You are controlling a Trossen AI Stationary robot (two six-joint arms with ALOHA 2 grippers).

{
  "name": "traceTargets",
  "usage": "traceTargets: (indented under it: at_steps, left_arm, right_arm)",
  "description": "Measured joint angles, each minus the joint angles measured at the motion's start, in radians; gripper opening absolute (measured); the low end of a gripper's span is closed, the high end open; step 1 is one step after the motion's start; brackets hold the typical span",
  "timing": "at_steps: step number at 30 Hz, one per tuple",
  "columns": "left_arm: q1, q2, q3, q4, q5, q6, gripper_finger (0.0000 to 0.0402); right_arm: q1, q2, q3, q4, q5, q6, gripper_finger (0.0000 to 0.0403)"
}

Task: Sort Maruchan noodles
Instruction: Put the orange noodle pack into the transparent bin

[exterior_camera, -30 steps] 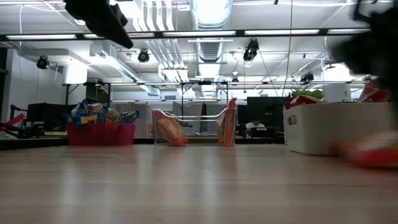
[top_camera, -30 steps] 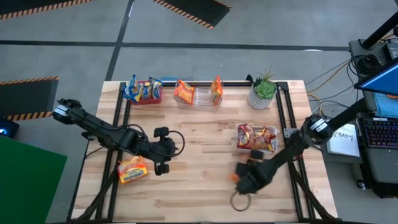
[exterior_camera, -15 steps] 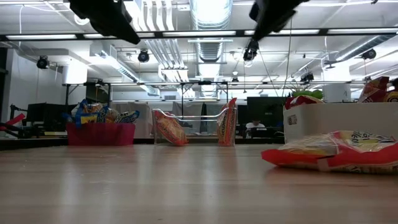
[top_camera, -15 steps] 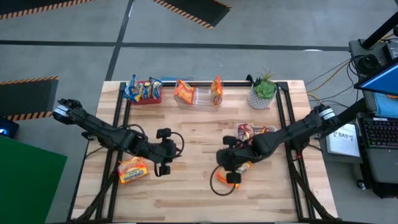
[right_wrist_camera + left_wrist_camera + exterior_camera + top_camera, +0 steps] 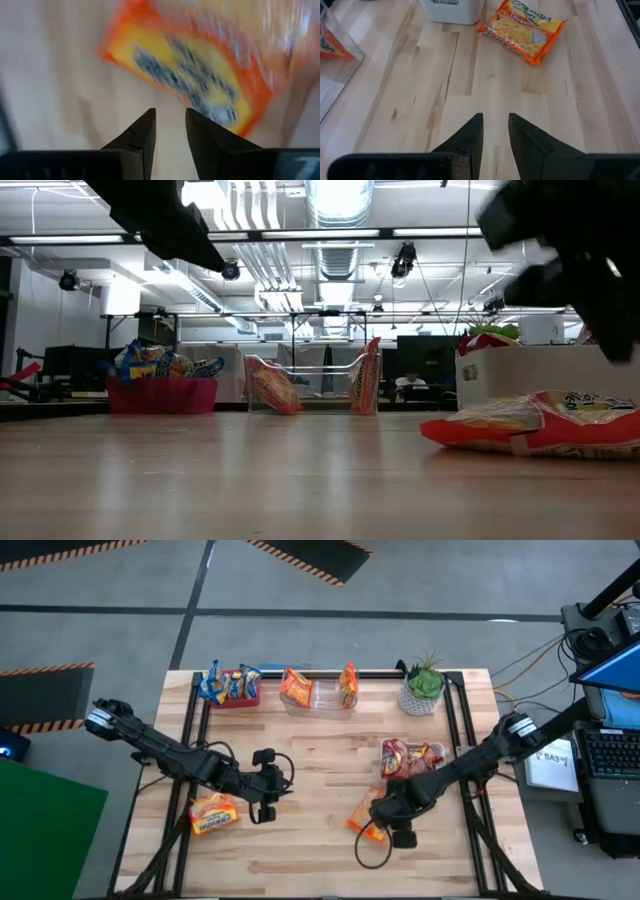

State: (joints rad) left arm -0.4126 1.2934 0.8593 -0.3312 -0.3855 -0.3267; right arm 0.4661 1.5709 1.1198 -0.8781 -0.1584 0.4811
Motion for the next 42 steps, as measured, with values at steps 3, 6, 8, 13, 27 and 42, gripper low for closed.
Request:
traceTargets:
  at_steps: [3,6,8,13,27,42]
  left_arm:
    - [0.0,0.0,0.0,0.001,0.0,0.0,0.0075]
    - [0.0,0.0,0.003,0.005,0.0,0.009,0.0075]
    - [0.0,0.0,0.003,0.01,0.0,0.015,0.0075]
    - [0.0,0.0,0.001,0.041,-0.024,0.03,0.0075]
    - [0.001,0.054,-0.003,0.053,-0.051,0.041,0.0075]
    - [0.001,0.128,-0.004,0.116,-0.052,0.011,0.0075]
  right_arm:
    - [0.003,0.01,-0.057,0.059,0.001,0.016,0.0095]
    - [-0.003,0.021,-0.088,0.11,0.061,0.017,0.0095]
    - [-0.017,0.025,-0.089,0.193,0.147,-0.02,0.0095]
    - [-0.065,0.023,-0.019,0.407,0.483,-0.194,0.0095]
    - [-0.221,0.022,0.25,0.315,0.225,-0.414,0.0095]
    - [-0.118,0.035,0.071,0.062,-0.007,-0.262,0.0095]
